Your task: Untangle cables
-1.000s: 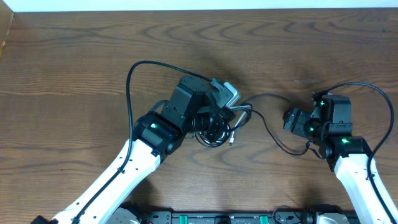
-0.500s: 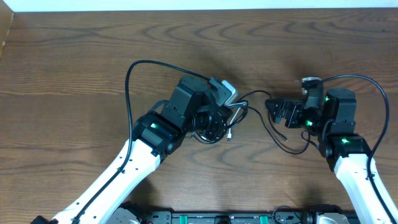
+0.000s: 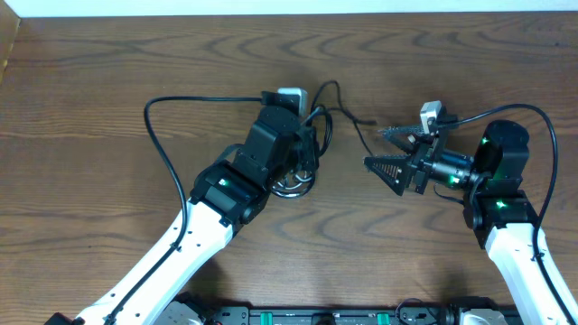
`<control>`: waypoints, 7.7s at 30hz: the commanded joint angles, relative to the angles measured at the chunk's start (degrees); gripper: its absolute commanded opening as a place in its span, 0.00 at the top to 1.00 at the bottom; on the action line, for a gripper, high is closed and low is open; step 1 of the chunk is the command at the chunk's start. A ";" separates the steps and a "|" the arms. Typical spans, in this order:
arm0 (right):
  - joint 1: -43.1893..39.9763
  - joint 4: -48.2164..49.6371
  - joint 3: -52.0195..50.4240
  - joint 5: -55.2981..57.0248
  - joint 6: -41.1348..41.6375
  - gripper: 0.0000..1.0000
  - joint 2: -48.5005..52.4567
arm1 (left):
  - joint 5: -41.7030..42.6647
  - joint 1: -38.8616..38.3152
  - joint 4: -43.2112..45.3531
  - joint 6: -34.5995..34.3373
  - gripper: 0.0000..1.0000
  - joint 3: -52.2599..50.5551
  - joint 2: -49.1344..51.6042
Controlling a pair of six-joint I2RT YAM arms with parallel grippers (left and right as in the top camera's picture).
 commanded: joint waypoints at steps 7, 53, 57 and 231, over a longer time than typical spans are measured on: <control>-0.04 4.09 0.55 7.48 31.10 0.01 -0.02 | -1.92 0.13 8.57 -20.33 0.92 0.87 -1.42; 1.11 -0.57 0.55 18.45 57.29 0.99 0.07 | 10.27 -5.86 9.53 -3.87 0.15 0.87 -1.44; -4.07 -3.65 0.52 15.78 55.25 0.99 0.07 | 10.27 -5.75 8.52 1.27 0.15 0.87 -1.44; 26.75 0.46 0.52 31.12 43.23 0.99 0.07 | 2.67 2.86 16.50 -9.11 0.93 -0.02 -9.29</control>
